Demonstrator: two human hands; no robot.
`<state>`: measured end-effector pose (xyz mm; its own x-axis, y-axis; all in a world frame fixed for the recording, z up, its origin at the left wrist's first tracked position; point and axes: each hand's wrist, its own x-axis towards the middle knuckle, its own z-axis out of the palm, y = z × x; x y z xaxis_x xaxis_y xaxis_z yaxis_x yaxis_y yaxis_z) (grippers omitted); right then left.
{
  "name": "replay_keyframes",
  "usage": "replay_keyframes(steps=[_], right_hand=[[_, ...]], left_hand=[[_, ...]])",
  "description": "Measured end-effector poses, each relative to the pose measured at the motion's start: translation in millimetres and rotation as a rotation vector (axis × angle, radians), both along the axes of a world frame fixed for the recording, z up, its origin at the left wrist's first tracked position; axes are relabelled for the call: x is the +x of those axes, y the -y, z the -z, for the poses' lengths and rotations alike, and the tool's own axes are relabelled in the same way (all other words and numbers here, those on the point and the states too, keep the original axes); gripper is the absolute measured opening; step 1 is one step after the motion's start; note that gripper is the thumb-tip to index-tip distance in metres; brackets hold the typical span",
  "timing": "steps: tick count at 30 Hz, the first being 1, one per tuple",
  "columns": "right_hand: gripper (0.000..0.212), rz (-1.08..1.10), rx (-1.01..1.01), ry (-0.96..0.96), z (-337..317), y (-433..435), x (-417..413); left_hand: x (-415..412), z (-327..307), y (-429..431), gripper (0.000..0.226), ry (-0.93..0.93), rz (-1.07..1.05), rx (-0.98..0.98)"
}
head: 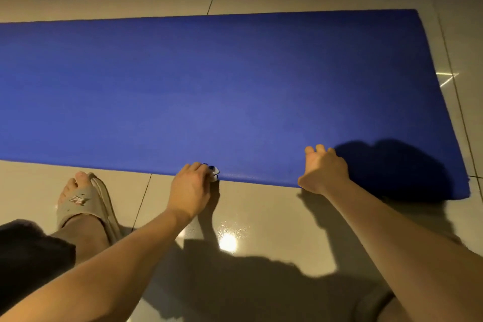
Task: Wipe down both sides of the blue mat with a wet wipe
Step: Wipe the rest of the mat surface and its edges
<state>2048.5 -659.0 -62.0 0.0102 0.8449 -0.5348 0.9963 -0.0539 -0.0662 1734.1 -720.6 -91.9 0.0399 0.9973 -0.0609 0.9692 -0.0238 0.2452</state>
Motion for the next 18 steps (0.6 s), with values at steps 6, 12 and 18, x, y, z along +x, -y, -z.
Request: replay_keyframes(steps=[6,12,18], right_hand=[[0.042,-0.026,-0.017,0.067,-3,0,-14],[0.068,-0.042,-0.012,0.115,-1,1,-16],[0.064,0.014,0.003,0.145,1,4,-26]], left_hand=[[94,3,-8,0.022,0.244,0.150,-0.067],[87,12,-14,0.019,0.102,0.273,-0.045],[-28,6,-10,0.011,0.056,-0.029,-0.055]])
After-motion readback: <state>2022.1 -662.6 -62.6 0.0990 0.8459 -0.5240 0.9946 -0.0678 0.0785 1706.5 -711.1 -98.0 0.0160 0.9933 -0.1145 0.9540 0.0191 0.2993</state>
